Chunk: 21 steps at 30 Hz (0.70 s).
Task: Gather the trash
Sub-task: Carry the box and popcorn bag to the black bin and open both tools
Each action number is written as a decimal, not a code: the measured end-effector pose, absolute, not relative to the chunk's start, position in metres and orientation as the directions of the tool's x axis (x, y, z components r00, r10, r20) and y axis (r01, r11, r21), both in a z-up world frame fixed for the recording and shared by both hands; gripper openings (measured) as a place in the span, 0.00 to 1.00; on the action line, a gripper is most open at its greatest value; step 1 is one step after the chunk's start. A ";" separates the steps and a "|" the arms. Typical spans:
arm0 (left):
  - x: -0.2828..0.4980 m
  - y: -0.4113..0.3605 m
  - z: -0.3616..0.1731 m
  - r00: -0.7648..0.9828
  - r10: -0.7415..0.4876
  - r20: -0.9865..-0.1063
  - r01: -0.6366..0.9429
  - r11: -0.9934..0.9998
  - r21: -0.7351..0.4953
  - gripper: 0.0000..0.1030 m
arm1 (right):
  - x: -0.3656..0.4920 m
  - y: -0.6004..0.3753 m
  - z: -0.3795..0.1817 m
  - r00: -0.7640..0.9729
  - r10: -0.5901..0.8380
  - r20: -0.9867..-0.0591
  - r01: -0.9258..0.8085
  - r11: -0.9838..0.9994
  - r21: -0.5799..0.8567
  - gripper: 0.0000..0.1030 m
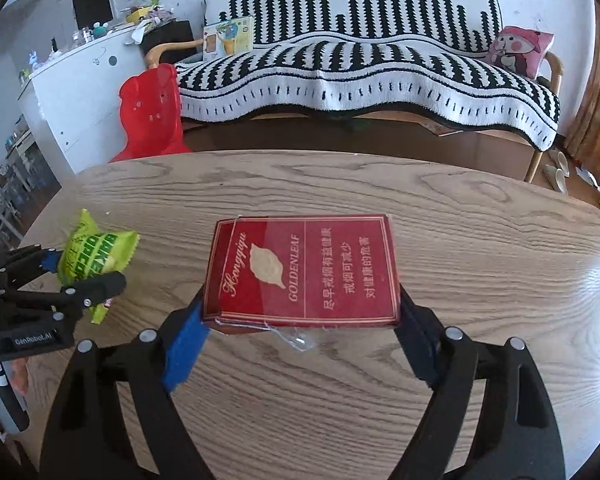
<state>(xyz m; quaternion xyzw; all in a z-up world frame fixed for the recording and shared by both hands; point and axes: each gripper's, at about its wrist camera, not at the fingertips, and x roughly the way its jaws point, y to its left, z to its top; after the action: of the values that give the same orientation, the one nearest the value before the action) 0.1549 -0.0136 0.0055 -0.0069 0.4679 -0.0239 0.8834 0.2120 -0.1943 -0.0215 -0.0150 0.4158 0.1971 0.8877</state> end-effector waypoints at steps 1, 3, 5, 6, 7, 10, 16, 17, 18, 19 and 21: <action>0.153 -0.014 0.007 0.562 -0.047 -0.826 0.038 0.999 -0.032 0.62 | 0.211 -0.194 -0.022 0.572 0.338 -0.748 -0.366 0.921 0.137 0.79; 0.149 -0.014 0.012 0.569 -0.043 -0.821 0.035 0.999 -0.027 0.62 | 0.207 -0.192 -0.022 0.562 0.336 -0.756 -0.370 0.919 0.134 0.79; 0.146 -0.014 0.017 0.576 -0.039 -0.817 0.035 0.999 -0.024 0.62 | 0.202 -0.193 -0.020 0.556 0.341 -0.758 -0.371 0.918 0.141 0.79; 0.143 -0.014 0.020 0.579 -0.038 -0.814 0.034 0.999 -0.023 0.62 | 0.198 -0.195 -0.017 0.555 0.344 -0.757 -0.370 0.918 0.145 0.79; 0.140 -0.015 0.023 0.582 -0.039 -0.813 0.033 0.999 -0.024 0.62 | 0.196 -0.196 -0.015 0.556 0.345 -0.757 -0.369 0.918 0.147 0.79; 0.132 -0.021 0.035 0.593 -0.049 -0.804 0.039 0.999 -0.032 0.62 | 0.179 -0.203 -0.003 0.562 0.353 -0.748 -0.366 0.917 0.158 0.79; 0.098 -0.061 0.072 0.648 -0.117 -0.752 0.137 0.990 -0.035 0.62 | 0.122 -0.238 0.035 0.627 0.361 -0.690 -0.321 0.927 0.194 0.79; 0.092 -0.067 0.077 0.655 -0.130 -0.744 0.157 0.987 -0.035 0.62 | 0.105 -0.251 0.042 0.643 0.369 -0.672 -0.302 0.928 0.219 0.79; 0.081 -0.079 0.084 0.665 -0.153 -0.731 0.185 0.982 -0.037 0.62 | 0.094 -0.260 0.046 0.652 0.372 -0.661 -0.291 0.928 0.235 0.79; 0.075 -0.087 0.087 0.668 -0.168 -0.725 0.204 0.978 -0.039 0.62 | 0.078 -0.272 0.052 0.664 0.368 -0.651 -0.279 0.930 0.242 0.79; 0.055 -0.114 0.098 0.677 -0.206 -0.706 0.256 0.966 -0.037 0.62 | 0.051 -0.291 0.063 0.692 0.325 -0.645 -0.256 0.945 0.203 0.79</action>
<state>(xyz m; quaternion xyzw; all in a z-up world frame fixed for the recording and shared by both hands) 0.0551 -0.1138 0.0981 0.0325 0.3812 -0.1263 0.9152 0.0505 -0.2915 0.0634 0.0484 0.3594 0.1581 0.9184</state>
